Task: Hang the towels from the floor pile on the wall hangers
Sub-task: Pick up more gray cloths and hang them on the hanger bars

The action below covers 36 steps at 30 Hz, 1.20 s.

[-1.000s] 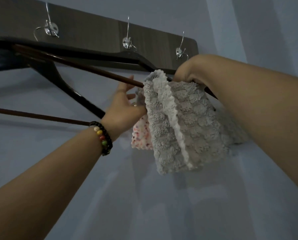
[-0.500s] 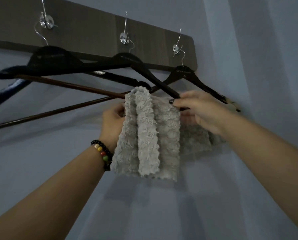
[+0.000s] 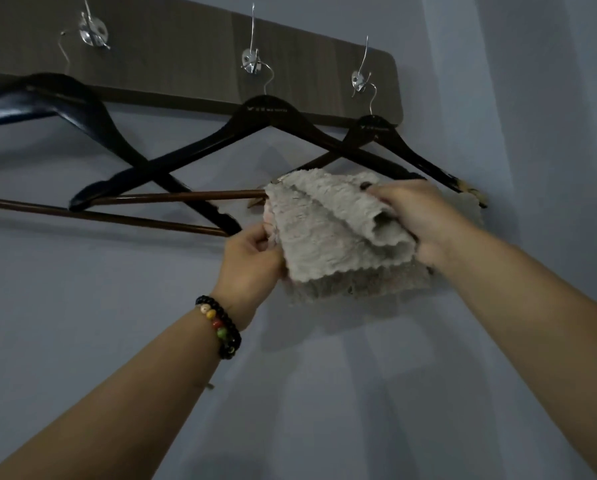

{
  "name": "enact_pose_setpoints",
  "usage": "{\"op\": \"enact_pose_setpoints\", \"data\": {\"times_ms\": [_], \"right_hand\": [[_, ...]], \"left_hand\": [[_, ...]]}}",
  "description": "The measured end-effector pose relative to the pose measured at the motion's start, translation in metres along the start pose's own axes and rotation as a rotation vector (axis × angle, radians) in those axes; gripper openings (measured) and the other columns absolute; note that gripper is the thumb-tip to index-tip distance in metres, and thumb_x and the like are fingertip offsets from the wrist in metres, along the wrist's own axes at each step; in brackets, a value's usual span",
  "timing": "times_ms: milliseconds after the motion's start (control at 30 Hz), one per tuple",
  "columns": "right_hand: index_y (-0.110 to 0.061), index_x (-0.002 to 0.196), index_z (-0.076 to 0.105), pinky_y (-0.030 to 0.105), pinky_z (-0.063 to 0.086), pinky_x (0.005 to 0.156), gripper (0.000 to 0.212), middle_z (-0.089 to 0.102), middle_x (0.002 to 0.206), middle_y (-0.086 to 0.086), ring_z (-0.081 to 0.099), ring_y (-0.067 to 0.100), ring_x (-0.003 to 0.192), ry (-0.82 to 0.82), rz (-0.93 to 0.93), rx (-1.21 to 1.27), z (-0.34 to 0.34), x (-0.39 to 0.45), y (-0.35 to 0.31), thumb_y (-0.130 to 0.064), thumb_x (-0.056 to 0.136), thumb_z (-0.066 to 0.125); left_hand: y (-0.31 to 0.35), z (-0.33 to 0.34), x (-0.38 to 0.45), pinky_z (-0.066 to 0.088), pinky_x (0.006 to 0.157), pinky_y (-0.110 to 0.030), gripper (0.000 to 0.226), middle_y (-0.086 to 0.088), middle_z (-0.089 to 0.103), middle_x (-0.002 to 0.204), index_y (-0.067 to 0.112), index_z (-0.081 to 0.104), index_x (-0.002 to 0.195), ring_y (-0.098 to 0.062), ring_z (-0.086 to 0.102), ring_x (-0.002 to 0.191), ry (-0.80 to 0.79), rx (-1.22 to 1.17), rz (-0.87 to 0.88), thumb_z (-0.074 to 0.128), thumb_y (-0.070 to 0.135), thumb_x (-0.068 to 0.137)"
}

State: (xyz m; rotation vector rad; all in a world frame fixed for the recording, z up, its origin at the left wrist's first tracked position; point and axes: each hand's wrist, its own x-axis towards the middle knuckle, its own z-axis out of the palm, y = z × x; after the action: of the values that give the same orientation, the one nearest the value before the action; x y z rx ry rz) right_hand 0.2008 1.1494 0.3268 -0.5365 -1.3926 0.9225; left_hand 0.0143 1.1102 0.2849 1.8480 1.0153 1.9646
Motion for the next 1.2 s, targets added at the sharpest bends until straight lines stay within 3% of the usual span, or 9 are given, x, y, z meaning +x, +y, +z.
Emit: {"op": "enact_pose_setpoints", "data": {"times_ms": [100,200,333,467,600,700,867,1033,1200], "right_hand": [[0.000,0.089,0.071,0.032,0.058,0.067,0.010,0.072,0.084,0.015,0.071,0.026,0.075,0.025,-0.044,-0.075,-0.012,0.009,-0.003,-0.005,0.087,0.062],[-0.005,0.088,0.072,0.036,0.059,0.073,0.012,0.074,0.084,0.013,0.072,0.026,0.078,0.035,-0.035,-0.127,-0.020,0.016,-0.001,-0.010,0.089,0.061],[-0.004,0.100,0.070,0.043,0.057,0.081,0.017,0.074,0.093,0.015,0.071,0.030,0.085,0.023,0.047,-0.138,-0.027,0.023,0.003,-0.014,0.090,0.060],[-0.003,0.104,0.069,0.046,0.056,0.085,0.022,0.074,0.095,0.015,0.071,0.030,0.088,0.005,0.071,-0.149,-0.026,0.027,0.005,-0.017,0.088,0.062],[-0.006,0.108,0.067,0.045,0.056,0.085,0.024,0.073,0.096,0.015,0.071,0.030,0.088,-0.007,0.069,-0.180,-0.024,0.030,0.002,-0.018,0.087,0.063],[-0.007,0.112,0.065,0.037,0.056,0.079,0.027,0.072,0.097,0.014,0.070,0.028,0.087,-0.001,0.063,-0.199,-0.024,0.033,0.000,-0.017,0.088,0.063],[-0.005,0.112,0.066,0.039,0.057,0.081,0.027,0.073,0.094,0.013,0.070,0.028,0.086,-0.022,0.079,-0.250,-0.027,0.035,0.000,-0.016,0.087,0.062],[-0.005,0.113,0.064,0.046,0.056,0.086,0.029,0.072,0.095,0.015,0.070,0.030,0.087,-0.029,0.096,-0.266,-0.027,0.036,0.005,-0.015,0.086,0.064],[-0.004,0.108,0.066,0.043,0.058,0.080,0.027,0.073,0.095,0.018,0.071,0.031,0.083,-0.037,0.134,-0.231,-0.026,0.039,0.004,-0.017,0.085,0.062]], "left_hand": [[0.002,-0.004,0.001,0.052,0.056,-0.020,0.013,0.002,0.071,0.070,0.014,0.064,0.077,-0.008,0.067,0.061,0.020,0.060,-0.063,0.066,0.011,0.089],[0.012,-0.014,0.003,0.055,0.062,-0.027,0.011,-0.002,0.073,0.072,0.013,0.067,0.077,-0.012,0.070,0.066,0.051,0.283,0.029,0.067,0.015,0.088],[0.034,-0.026,0.014,0.059,0.068,-0.030,0.004,0.003,0.070,0.080,0.019,0.067,0.088,-0.011,0.068,0.073,0.100,0.736,0.475,0.066,0.016,0.085],[0.059,-0.021,0.040,0.054,0.086,-0.038,0.032,-0.002,0.060,0.110,0.013,0.062,0.116,-0.017,0.059,0.100,-0.199,1.074,0.813,0.063,0.007,0.085],[0.074,-0.004,0.074,0.040,0.107,-0.036,0.057,-0.002,0.045,0.141,0.020,0.045,0.140,-0.018,0.044,0.128,-0.445,1.250,0.673,0.057,0.005,0.087],[0.077,0.008,0.090,0.036,0.109,-0.030,0.058,0.001,0.038,0.148,0.024,0.040,0.145,-0.015,0.040,0.132,-0.515,1.273,0.541,0.051,0.004,0.091],[0.080,0.005,0.100,0.049,0.091,-0.034,0.031,0.000,0.055,0.113,0.026,0.066,0.117,-0.016,0.054,0.102,-0.557,1.265,0.520,0.063,0.016,0.088],[0.074,-0.005,0.101,0.049,0.088,-0.032,0.021,0.002,0.049,0.116,0.026,0.059,0.090,-0.016,0.052,0.103,-0.574,1.322,0.526,0.075,0.020,0.077],[0.068,-0.016,0.094,0.055,0.086,-0.039,0.016,-0.001,0.067,0.106,0.023,0.060,0.081,-0.018,0.062,0.100,-0.538,1.204,0.611,0.076,0.020,0.077]]}}
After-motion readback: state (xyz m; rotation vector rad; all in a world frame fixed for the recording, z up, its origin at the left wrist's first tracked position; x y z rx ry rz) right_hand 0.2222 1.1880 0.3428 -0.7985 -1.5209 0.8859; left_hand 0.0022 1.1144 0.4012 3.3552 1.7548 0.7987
